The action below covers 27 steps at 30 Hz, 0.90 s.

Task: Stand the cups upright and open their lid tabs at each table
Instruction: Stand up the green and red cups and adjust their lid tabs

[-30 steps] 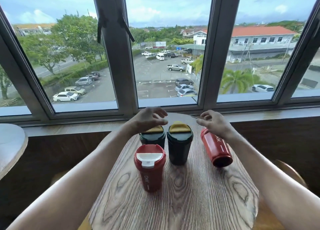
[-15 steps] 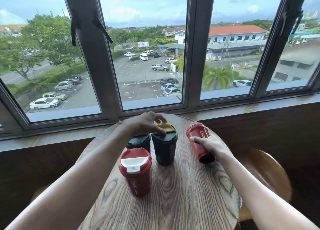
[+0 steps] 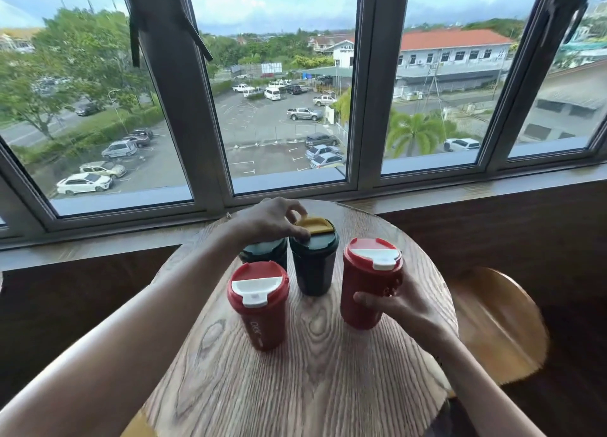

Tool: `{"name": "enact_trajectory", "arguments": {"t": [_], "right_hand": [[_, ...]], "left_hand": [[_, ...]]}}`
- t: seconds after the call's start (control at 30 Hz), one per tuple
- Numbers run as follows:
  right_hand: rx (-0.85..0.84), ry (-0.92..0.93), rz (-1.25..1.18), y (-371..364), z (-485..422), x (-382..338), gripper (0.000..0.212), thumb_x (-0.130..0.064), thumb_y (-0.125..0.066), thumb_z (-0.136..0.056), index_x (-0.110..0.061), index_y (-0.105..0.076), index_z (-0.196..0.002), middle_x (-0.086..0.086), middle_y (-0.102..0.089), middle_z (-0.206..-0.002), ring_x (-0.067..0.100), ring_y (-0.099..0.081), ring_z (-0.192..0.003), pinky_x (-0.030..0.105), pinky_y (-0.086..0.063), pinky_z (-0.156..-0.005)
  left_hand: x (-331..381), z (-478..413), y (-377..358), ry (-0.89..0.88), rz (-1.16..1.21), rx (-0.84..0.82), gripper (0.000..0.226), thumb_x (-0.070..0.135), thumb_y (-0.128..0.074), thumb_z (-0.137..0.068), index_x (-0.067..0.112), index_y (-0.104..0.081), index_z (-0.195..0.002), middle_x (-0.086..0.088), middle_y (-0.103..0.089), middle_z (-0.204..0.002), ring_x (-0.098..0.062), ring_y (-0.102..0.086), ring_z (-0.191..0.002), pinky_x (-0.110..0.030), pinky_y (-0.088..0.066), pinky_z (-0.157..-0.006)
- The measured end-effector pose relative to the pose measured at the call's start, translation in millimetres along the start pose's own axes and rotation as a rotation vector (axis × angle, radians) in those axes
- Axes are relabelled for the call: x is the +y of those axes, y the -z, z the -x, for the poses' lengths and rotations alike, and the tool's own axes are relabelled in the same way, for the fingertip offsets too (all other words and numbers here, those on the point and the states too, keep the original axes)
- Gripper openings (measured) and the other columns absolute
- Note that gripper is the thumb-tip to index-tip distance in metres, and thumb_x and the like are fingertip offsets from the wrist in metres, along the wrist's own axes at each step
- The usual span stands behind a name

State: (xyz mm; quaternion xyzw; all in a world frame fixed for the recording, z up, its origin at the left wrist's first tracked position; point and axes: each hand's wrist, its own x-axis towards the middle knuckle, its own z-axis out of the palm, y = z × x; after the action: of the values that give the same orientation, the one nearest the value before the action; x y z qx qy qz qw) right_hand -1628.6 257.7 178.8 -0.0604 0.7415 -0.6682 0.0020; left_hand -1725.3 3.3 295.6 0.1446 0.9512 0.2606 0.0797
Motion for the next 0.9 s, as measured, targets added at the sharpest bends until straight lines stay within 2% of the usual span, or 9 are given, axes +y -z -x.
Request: {"name": "enact_trajectory", "arguments": {"t": [0.07, 0.13, 0.27, 0.37, 0.53, 0.63, 0.77, 0.9], "right_hand": [[-0.039, 0.012, 0.021, -8.6, 4.8, -0.5, 0.090, -0.008, -0.089, -0.056, -0.026, -0.046, -0.133, 0.001, -0.065, -0.119, 0.000, -0.065, -0.098, 0.016, -0.052, -0.079], [-0.078, 0.024, 0.048, -19.0, 6.6, 0.5, 0.091, -0.006, -0.092, -0.056, -0.034, -0.045, -0.129, 0.003, -0.062, -0.122, 0.001, -0.063, -0.099, 0.016, -0.051, -0.078], [-0.114, 0.087, 0.118, -38.1, 7.9, 0.7, 0.093, -0.037, -0.092, -0.046, -0.050, -0.045, -0.124, 0.001, -0.055, -0.128, 0.008, -0.059, -0.110, 0.022, -0.050, -0.089], [-0.130, 0.140, 0.114, -49.5, 7.7, 0.3, 0.089, -0.038, -0.092, -0.046, -0.061, -0.047, -0.119, -0.001, -0.052, -0.128, 0.007, -0.058, -0.110, 0.020, -0.050, -0.089], [-0.126, 0.135, 0.130, -57.4, 5.9, 0.6, 0.084, -0.040, -0.092, -0.045, -0.061, -0.045, -0.112, -0.002, -0.056, -0.126, 0.003, -0.060, -0.107, 0.019, -0.050, -0.085], [-0.125, 0.145, 0.146, -59.1, 6.0, 2.1, 0.091, -0.040, -0.091, -0.047, -0.056, -0.040, -0.121, -0.005, -0.056, -0.127, -0.003, -0.058, -0.107, 0.017, -0.049, -0.087], [-0.138, 0.153, 0.162, -59.3, 6.6, 2.2, 0.097, -0.038, -0.092, -0.048, -0.055, -0.037, -0.127, -0.007, -0.054, -0.129, 0.004, -0.055, -0.113, 0.032, -0.050, -0.094], [-0.138, 0.160, 0.171, -61.9, 4.4, 2.7, 0.099, -0.037, -0.092, -0.048, -0.059, -0.035, -0.125, -0.007, -0.052, -0.131, 0.005, -0.054, -0.114, 0.024, -0.048, -0.092]], "left_hand": [[-2.2, 2.1, 1.3, 0.018, 0.031, 0.002, 0.054, 0.038, -0.082, -0.073, 0.024, -0.065, -0.122, -0.003, -0.071, -0.113, -0.020, -0.066, -0.100, -0.034, -0.051, -0.094], [-2.4, 2.9, 1.1, 0.027, 0.049, 0.008, 0.053, 0.037, -0.083, -0.073, 0.024, -0.066, -0.121, -0.004, -0.072, -0.112, -0.021, -0.066, -0.101, -0.034, -0.051, -0.094], [-0.5, 3.3, 1.4, 0.036, 0.077, 0.004, 0.054, 0.034, -0.083, -0.074, 0.021, -0.066, -0.123, -0.005, -0.072, -0.113, -0.019, -0.066, -0.100, -0.028, -0.047, -0.088], [-1.4, 4.4, 2.3, 0.047, 0.090, -0.004, 0.053, 0.033, -0.083, -0.074, 0.021, -0.065, -0.123, -0.005, -0.071, -0.115, -0.019, -0.065, -0.102, -0.025, -0.045, -0.085], [-1.1, 4.8, 1.9, 0.053, 0.110, -0.012, 0.054, 0.032, -0.082, -0.075, 0.020, -0.065, -0.124, -0.005, -0.070, -0.116, -0.020, -0.065, -0.104, -0.028, -0.046, -0.090], [-1.7, 3.7, 1.6, 0.053, 0.122, -0.014, 0.053, 0.033, -0.083, -0.075, 0.020, -0.065, -0.124, -0.005, -0.070, -0.116, -0.020, -0.065, -0.104, -0.028, -0.046, -0.089], [-2.6, 3.5, 1.7, 0.051, 0.126, -0.013, 0.053, 0.032, -0.083, -0.074, 0.019, -0.066, -0.123, -0.006, -0.070, -0.116, -0.020, -0.065, -0.103, -0.029, -0.047, -0.089], [-3.1, 4.1, 1.7, 0.056, 0.126, -0.017, 0.053, 0.033, -0.082, -0.075, 0.020, -0.065, -0.124, -0.005, -0.070, -0.118, -0.020, -0.065, -0.103, -0.029, -0.046, -0.087]]}}
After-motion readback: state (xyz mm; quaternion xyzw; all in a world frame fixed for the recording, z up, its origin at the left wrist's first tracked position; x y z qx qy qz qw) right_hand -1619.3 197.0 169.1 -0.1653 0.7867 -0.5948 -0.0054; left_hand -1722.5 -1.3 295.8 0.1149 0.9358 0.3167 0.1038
